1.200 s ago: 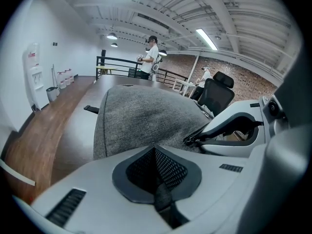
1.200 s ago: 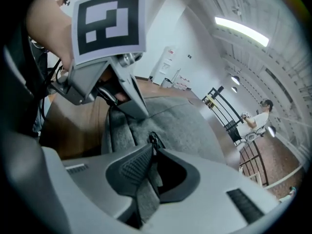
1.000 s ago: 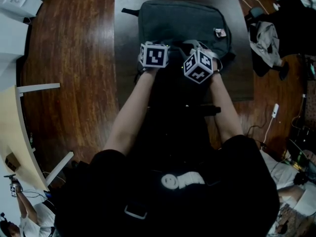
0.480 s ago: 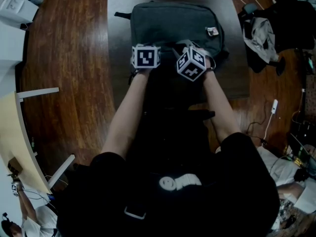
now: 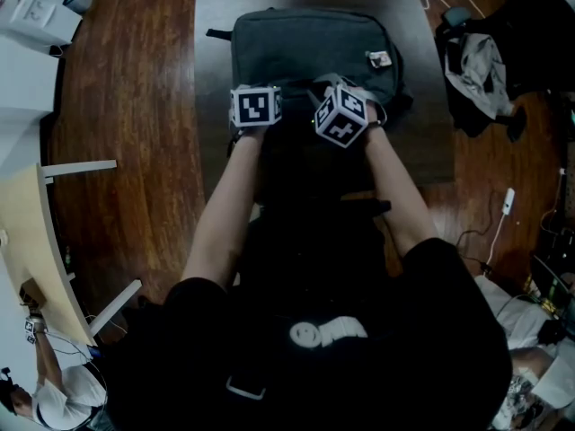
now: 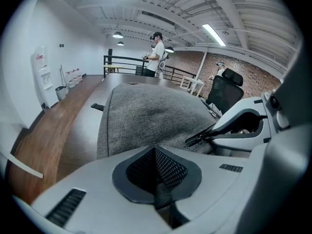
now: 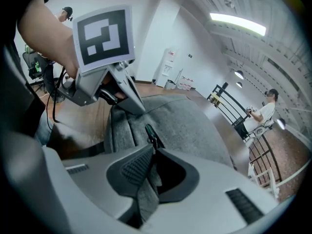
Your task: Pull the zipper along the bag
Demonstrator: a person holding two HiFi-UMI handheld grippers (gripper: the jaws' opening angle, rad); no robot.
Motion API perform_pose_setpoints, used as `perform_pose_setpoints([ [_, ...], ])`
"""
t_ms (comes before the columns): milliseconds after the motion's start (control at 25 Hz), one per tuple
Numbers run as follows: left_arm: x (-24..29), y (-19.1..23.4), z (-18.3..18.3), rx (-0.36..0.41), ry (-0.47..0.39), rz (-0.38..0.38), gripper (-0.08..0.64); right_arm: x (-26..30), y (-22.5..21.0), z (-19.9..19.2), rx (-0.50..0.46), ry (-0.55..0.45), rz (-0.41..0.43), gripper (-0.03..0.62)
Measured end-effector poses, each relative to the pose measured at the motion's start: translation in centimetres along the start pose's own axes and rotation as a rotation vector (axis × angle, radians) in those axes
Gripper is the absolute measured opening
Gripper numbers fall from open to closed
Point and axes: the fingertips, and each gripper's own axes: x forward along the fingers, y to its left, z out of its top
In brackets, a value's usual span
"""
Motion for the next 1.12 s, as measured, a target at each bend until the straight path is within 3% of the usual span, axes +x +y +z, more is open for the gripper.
perform_pose_setpoints([
  [520,-0.3,0.5,-0.1,0.037,0.006,0.056,0.0,-0.8,-0.9,-1.5,-0.051,-0.022,-0.017,0.034],
  [680,-0.5,0.2,0.3,0.011,-0.008,0.048,0.0,-1.4,-1.5,-2.4,-0.048,-0.027,-0.025,0.025],
  [840,-0.4,0.1,0.3,0.012,-0.01,0.056,0.0,-2.2,-2.8,-6.0,-0.041,0.037,-0.043,0.006],
  [920,-0.5,0.3,0.2,0.034,-0.004,0.085,0.0,-3.0,-2.9,-6.2,-0.009,-0.012,-0.022,0.009],
  [1040,-0.3,0.2,0.0,0.077,0.002,0.113,-0.002,-3.8,-2.2,-3.5,-0.007,-0.133,-0.01,0.018],
  [1120,-0.2,0.0,0.0,0.078,0.005,0.107,-0.002,-3.2,-2.1,-1.8,0.001,-0.159,-0.001,0.041],
])
